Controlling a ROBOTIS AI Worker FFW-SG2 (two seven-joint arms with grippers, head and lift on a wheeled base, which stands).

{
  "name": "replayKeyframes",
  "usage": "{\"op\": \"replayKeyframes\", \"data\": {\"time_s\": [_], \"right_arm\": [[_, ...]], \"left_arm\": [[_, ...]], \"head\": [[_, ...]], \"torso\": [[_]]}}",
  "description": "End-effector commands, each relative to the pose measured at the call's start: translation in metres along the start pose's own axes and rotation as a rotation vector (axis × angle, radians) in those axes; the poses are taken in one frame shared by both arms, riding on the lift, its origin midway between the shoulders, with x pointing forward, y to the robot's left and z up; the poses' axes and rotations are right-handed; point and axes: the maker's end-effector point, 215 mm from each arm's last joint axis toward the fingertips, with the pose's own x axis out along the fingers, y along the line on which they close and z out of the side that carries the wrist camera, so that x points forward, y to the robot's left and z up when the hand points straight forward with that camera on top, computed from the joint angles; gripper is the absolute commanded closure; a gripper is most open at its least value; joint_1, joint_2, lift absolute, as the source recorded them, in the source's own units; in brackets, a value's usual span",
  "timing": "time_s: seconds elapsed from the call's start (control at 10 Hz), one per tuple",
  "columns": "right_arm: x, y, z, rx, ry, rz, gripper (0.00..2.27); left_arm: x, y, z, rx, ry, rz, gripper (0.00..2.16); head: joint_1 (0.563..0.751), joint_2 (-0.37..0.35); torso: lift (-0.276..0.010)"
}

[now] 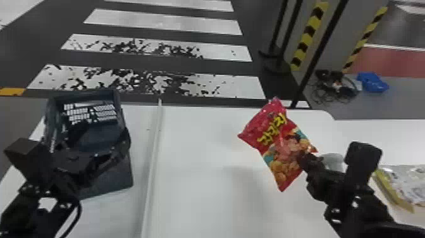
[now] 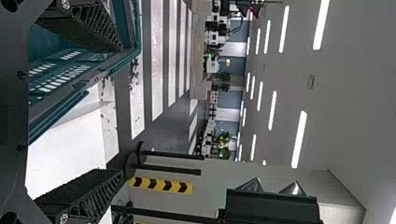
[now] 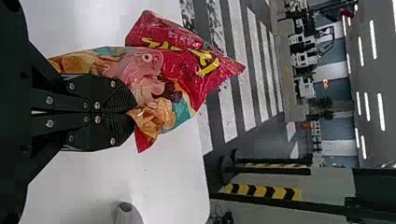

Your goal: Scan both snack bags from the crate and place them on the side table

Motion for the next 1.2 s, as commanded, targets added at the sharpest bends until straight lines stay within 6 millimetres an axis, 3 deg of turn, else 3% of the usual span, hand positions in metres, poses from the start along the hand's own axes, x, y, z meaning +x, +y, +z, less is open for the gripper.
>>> {"op": "replayKeyframes", "data": {"time_s": [0.0,0.3,0.6,0.8,1.1], "right_arm": [[-0.001,0.012,0.01,-0.162,-0.045,-0.066,2.25],[-0.008,0.042,0.015,-0.571,-0.138,-0.253,2.26],[-0.014,0.081,-0.009,-0.974,-0.208,-0.349,2.26],[-0.019,0.089,-0.04,-1.172,-0.189,-0.364,2.26],[-0.024,0.075,-0.083,-1.43,-0.086,-0.387,2.23]], "left_arm": [[-0.001,0.0,-0.002,-0.001,0.003,0.0,0.08],[-0.001,0.0,-0.003,-0.002,0.006,0.001,0.08],[-0.001,0.001,-0.006,-0.008,0.01,0.0,0.08],[-0.002,0.004,-0.01,-0.022,0.014,0.006,0.08],[-0.002,0.004,-0.013,-0.024,0.019,0.006,0.08]], "head": [[0.695,-0.136],[0.695,-0.12],[0.695,-0.077],[0.695,-0.042],[0.695,-0.033]], "torso": [[-0.095],[-0.095],[-0.095],[-0.095],[-0.095]]}}
